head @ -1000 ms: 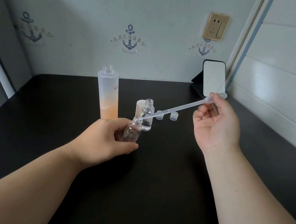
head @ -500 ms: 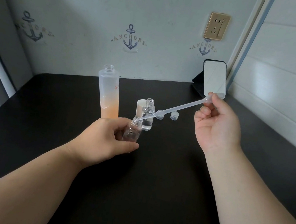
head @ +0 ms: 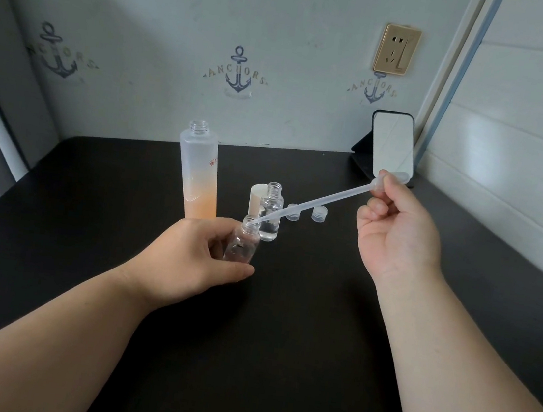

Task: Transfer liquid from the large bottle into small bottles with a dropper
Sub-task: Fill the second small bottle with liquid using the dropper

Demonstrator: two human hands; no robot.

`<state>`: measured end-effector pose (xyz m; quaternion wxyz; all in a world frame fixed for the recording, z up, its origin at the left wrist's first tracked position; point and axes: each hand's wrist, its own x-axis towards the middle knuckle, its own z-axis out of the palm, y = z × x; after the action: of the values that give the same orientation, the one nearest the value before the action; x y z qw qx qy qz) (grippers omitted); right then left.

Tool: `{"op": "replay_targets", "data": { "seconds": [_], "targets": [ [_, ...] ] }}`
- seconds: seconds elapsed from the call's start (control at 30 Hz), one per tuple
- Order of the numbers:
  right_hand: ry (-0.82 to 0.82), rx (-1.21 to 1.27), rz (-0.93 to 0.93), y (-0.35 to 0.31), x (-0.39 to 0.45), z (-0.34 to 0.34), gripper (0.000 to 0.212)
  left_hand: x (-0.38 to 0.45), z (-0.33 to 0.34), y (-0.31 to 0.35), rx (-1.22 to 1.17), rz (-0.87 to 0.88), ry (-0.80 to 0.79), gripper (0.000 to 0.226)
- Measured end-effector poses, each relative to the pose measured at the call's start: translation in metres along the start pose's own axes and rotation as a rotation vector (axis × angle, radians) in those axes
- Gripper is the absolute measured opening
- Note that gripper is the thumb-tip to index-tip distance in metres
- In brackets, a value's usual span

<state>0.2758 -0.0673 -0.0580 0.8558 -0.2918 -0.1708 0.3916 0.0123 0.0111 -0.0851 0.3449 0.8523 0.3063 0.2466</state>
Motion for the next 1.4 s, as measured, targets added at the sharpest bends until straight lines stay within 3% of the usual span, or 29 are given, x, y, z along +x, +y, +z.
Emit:
{"op": "replay_targets", "data": {
  "seconds": [0.33, 0.57, 0.67, 0.77, 0.83, 0.9, 1.0, 1.1, 1.27, 1.33, 1.4],
  "targets": [
    [0.044, -0.001, 0.012, 0.001, -0.001, 0.001, 0.007, 0.002, 0.000, -0.001, 0.033, -0.004, -0.015, 0.028],
    [0.049, -0.006, 0.047, 0.001, -0.003, 0.003, 0.020, 0.003, -0.001, 0.002, 0.083, -0.017, -0.073, 0.043],
    [0.052, -0.006, 0.048, 0.000, -0.004, 0.003, 0.022, 0.002, 0.000, 0.004, 0.087, 0.038, -0.062, 0.036],
    [0.064, 0.007, 0.051, 0.001, -0.004, 0.003, 0.023, -0.001, -0.001, 0.003, -0.049, 0.075, -0.019, 0.035],
    [0.076, 0.029, 0.055, 0.000, -0.004, 0.002, 0.020, -0.004, -0.001, 0.003, -0.233, 0.086, 0.066, 0.036],
    [0.080, 0.045, 0.059, 0.000, -0.004, 0.002, 0.017, -0.006, -0.002, 0.002, -0.312, 0.091, 0.249, 0.023],
    [0.076, 0.042, 0.060, 0.001, -0.005, 0.002, 0.018, -0.004, -0.005, 0.001, -0.224, 0.034, 0.578, 0.008],
    [0.071, 0.038, 0.064, 0.001, -0.005, 0.003, 0.019, 0.001, -0.008, -0.003, -0.172, -0.065, 0.771, 0.021],
    [0.063, 0.046, 0.066, 0.001, -0.006, 0.003, 0.016, 0.015, -0.007, -0.016, -0.176, -0.216, 0.581, 0.071],
    [0.063, 0.048, 0.071, 0.002, -0.006, 0.002, 0.017, 0.018, -0.004, -0.020, -0.083, -0.240, 0.514, 0.065],
    [0.064, 0.054, 0.074, 0.002, -0.005, 0.002, 0.015, 0.019, -0.003, -0.022, -0.017, -0.252, 0.500, 0.043]
  ]
}}
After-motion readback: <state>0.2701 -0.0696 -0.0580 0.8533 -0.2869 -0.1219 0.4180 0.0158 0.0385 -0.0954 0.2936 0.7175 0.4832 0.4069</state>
